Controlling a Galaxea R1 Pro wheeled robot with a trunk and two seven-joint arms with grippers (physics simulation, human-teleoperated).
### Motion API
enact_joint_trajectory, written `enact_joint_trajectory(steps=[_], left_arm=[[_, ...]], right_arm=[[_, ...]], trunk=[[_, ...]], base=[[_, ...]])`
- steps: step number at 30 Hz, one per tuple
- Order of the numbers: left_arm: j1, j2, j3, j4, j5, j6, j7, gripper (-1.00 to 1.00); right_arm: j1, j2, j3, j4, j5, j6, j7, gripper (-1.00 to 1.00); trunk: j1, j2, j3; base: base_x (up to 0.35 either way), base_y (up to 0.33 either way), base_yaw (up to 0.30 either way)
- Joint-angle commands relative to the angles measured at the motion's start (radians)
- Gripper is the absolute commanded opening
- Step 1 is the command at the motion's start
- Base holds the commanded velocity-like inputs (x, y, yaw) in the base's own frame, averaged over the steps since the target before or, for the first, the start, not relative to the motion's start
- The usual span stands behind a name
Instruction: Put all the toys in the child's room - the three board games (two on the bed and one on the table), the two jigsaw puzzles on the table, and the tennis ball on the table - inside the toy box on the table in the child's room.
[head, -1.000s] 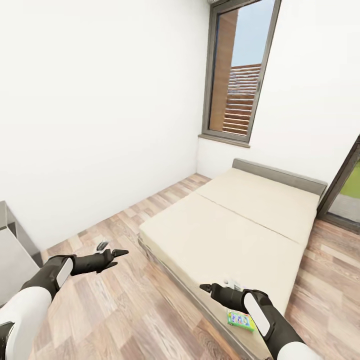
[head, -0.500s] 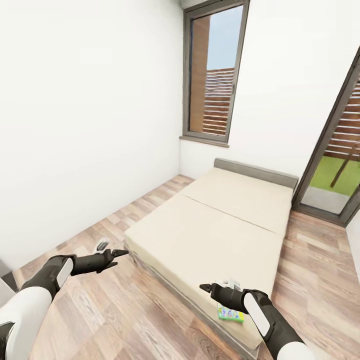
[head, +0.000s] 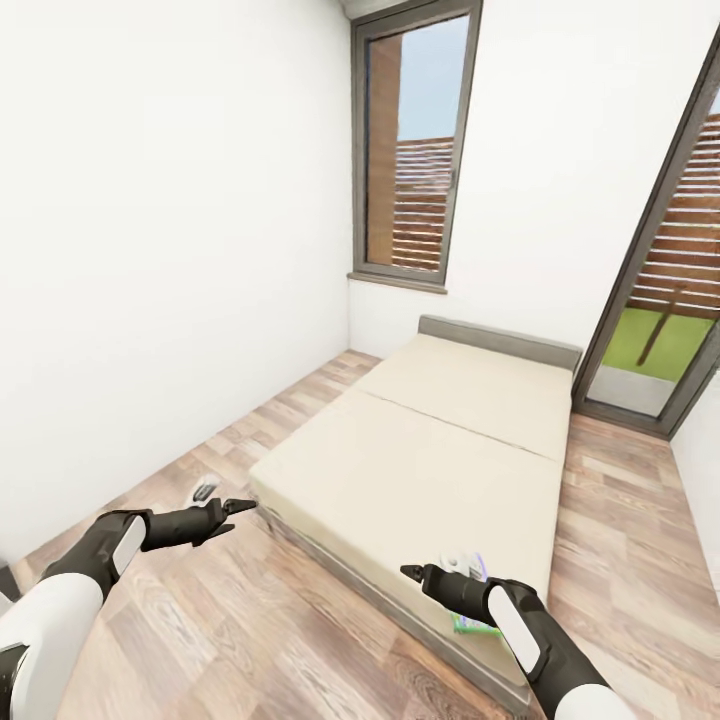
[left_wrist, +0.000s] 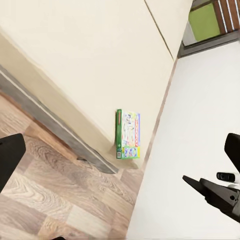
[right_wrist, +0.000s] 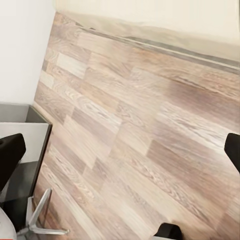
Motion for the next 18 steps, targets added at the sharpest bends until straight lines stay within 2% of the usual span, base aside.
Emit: enact_joint_trajectory(steps=[1,9,18], left_arm=[[-0.001,0.0,0.002,0.0,0.005,0.008,-0.001,1.0],[-0.001,0.001,0.002,0.0,0.004,0.007,0.0,1.0],[-0.001,0.001,0.003,0.0,0.005,0.006,-0.001,1.0]], right_arm=[[-0.001,0.0,0.002,0.0,-0.001,0.002,0.0,1.0],[-0.001,0.001,0.002,0.001,-0.002,0.0,0.0,1.0],[-0.001,0.002,0.002,0.003,-0.002,-0.001,0.0,1.0]], trunk=[[0.001,-0.002,-0.002],[0.001,-0.002,-0.002],[0.001,-0.002,-0.002]], base=[[0.0,0.253,-0.264],[0.0,0.236,-0.275],[0.0,0.032,-0.279]])
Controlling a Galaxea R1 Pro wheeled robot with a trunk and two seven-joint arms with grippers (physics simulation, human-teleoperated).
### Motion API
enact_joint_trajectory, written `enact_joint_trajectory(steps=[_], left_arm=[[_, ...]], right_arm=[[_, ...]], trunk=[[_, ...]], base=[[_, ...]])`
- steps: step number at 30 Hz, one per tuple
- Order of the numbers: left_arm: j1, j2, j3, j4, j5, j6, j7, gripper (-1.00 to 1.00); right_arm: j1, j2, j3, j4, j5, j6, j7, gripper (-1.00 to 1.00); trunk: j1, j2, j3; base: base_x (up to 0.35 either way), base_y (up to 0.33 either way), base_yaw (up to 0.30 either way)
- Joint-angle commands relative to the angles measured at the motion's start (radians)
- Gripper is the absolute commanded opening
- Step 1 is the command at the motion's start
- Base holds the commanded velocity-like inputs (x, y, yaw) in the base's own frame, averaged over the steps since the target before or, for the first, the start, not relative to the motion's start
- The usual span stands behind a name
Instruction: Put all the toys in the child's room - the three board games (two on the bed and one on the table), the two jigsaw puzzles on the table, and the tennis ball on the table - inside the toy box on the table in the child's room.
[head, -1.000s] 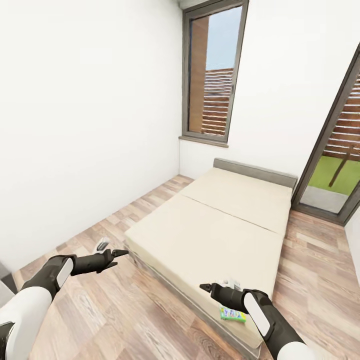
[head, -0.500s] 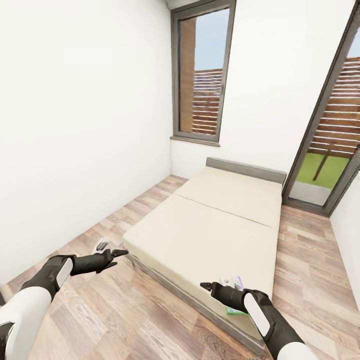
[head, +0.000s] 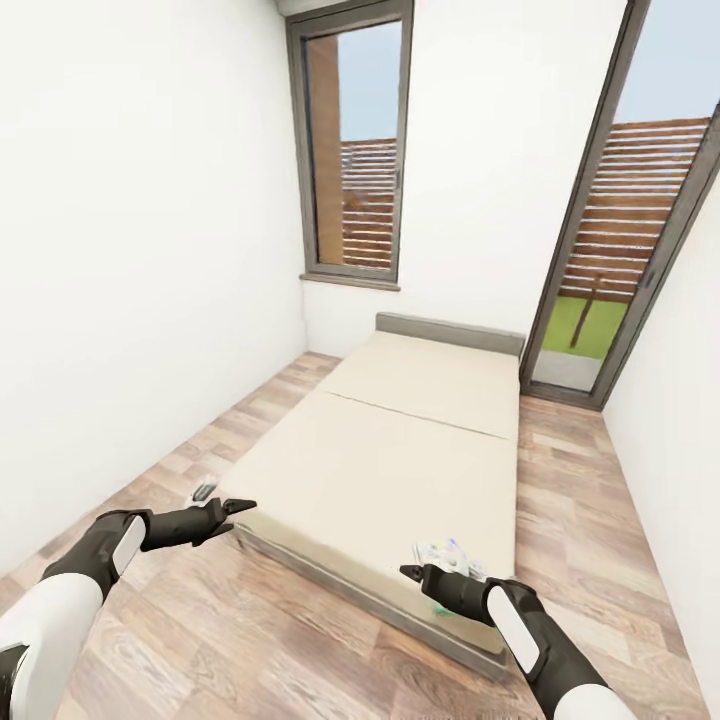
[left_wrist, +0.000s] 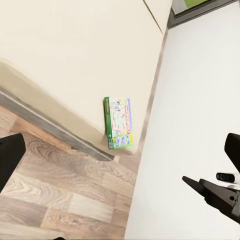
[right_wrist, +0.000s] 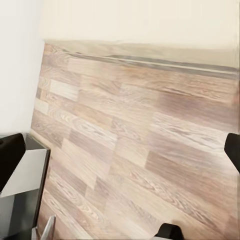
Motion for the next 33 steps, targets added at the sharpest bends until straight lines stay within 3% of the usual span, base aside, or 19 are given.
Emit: enact_joint_trajectory(steps=[1,20,33], left_arm=[[-0.001,0.0,0.002,0.0,0.004,0.008,-0.001,1.0],[-0.001,0.0,0.002,0.0,0.004,0.003,-0.001,1.0],[-0.001,0.0,0.002,0.0,0.003,0.003,-0.001,1.0]], right_arm=[[-0.001,0.0,0.002,0.0,-0.001,0.003,0.001,1.0],[-0.001,0.0,0.001,0.0,-0.001,0.001,0.0,1.0],[-0.001,0.0,0.002,0.0,-0.001,0.0,0.0,1.0]], trunk=[[0.001,-0.002,-0.002],[0.001,-0.002,-0.002],[0.001,-0.002,-0.002]], base=[[0.0,0.004,-0.28],[0.0,0.007,-0.28],[0.054,0.189,-0.28]])
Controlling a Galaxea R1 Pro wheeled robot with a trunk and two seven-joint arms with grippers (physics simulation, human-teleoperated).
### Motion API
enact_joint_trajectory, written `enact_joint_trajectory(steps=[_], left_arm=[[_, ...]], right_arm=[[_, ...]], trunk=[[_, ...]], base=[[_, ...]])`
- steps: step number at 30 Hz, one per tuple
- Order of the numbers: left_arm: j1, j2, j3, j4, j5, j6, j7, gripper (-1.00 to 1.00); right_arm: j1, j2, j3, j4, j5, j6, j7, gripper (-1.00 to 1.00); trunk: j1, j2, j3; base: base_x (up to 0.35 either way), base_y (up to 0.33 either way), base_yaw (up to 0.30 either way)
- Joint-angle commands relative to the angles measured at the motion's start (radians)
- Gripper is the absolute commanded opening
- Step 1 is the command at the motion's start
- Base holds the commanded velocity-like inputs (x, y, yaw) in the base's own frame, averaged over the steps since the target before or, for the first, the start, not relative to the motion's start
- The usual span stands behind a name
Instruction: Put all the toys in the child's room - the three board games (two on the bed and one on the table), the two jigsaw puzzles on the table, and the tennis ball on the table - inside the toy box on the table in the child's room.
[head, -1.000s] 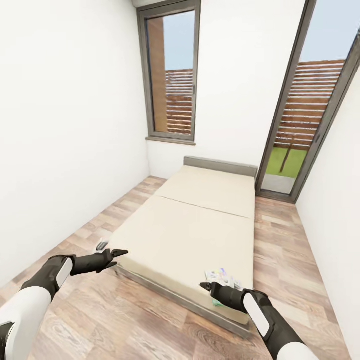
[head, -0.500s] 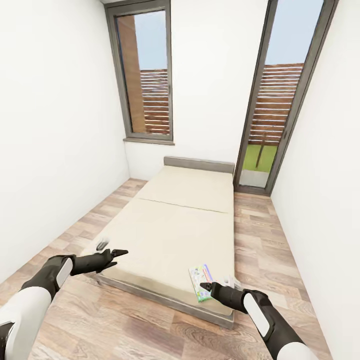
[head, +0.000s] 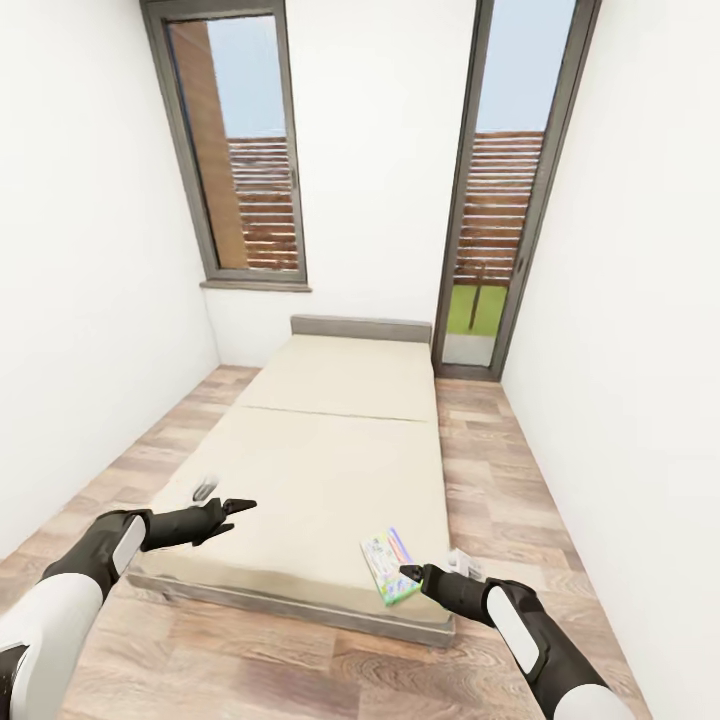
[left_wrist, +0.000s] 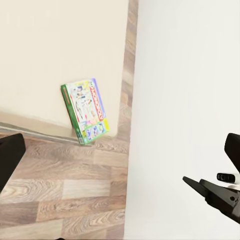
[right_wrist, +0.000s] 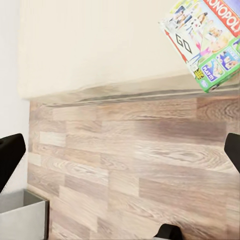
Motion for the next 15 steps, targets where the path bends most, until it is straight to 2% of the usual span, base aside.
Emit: enact_joint_trajectory(steps=[1,15], left_arm=[[-0.001,0.0,0.002,0.0,0.005,0.008,0.0,1.0],[-0.001,0.0,0.002,0.0,0.005,0.008,0.0,1.0]], right_arm=[[-0.001,0.0,0.002,-0.001,0.0,0.003,0.001,1.0],[-0.001,0.0,0.001,0.001,0.0,0.002,0.001,1.0]], trunk=[[0.001,-0.002,-0.002],[0.001,-0.002,-0.002]], base=[[0.161,0.216,-0.28],[0.202,0.174,-0.28]])
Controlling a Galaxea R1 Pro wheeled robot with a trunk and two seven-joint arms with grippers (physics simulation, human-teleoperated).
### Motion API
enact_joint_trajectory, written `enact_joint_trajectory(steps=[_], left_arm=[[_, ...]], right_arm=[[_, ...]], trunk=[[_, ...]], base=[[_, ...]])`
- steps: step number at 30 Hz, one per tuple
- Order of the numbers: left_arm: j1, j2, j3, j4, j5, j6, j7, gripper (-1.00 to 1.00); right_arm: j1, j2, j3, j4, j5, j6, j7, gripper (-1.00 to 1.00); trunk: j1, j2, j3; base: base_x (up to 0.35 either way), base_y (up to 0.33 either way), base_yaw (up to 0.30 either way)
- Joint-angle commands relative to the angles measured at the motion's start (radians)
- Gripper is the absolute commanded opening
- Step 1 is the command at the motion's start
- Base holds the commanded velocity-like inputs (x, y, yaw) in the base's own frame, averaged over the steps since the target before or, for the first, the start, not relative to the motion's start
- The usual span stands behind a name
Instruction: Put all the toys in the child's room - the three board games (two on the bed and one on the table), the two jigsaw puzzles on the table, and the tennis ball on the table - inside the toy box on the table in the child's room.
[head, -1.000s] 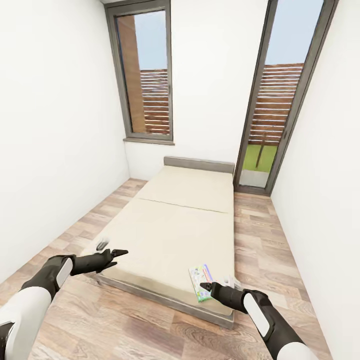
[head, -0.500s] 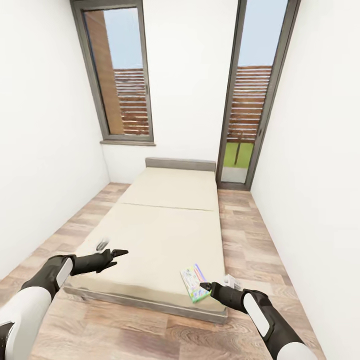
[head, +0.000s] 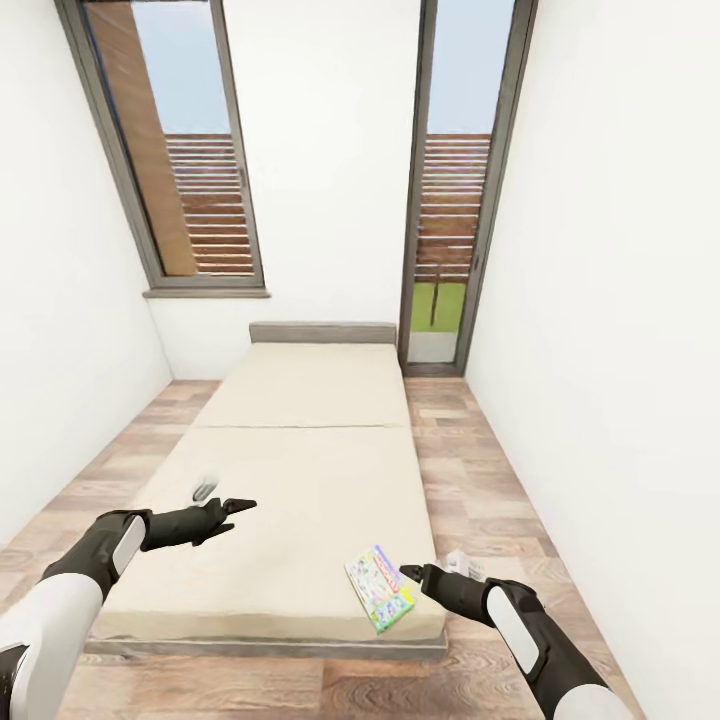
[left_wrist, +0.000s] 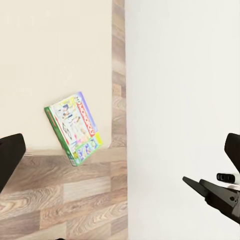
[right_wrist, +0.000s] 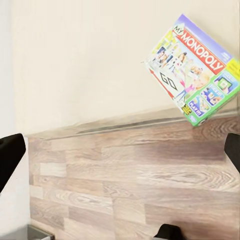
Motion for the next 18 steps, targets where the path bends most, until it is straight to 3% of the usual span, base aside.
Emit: enact_joint_trajectory(steps=[1,7,11,18], left_arm=[[-0.001,0.0,0.002,0.0,0.004,0.008,-0.001,1.0],[-0.001,0.0,0.002,0.0,0.004,0.008,0.0,1.0],[-0.001,0.0,0.003,0.0,0.004,0.008,-0.001,1.0],[-0.001,0.0,0.003,0.0,0.004,0.008,-0.001,1.0]], right_arm=[[-0.001,-0.001,0.001,0.0,-0.001,0.003,0.001,1.0],[-0.001,0.0,0.002,-0.001,-0.001,0.003,0.001,1.0],[-0.001,-0.001,0.002,-0.002,0.0,-0.01,0.001,1.0],[-0.001,-0.002,0.001,-0.002,-0.001,-0.039,0.002,1.0]], trunk=[[0.001,-0.002,-0.002],[0.001,-0.002,-0.002],[0.001,-0.002,-0.002],[0.001,-0.002,-0.002]], base=[[0.213,0.161,-0.28],[0.238,0.169,-0.22],[0.21,0.096,-0.051],[0.047,0.015,-0.008]])
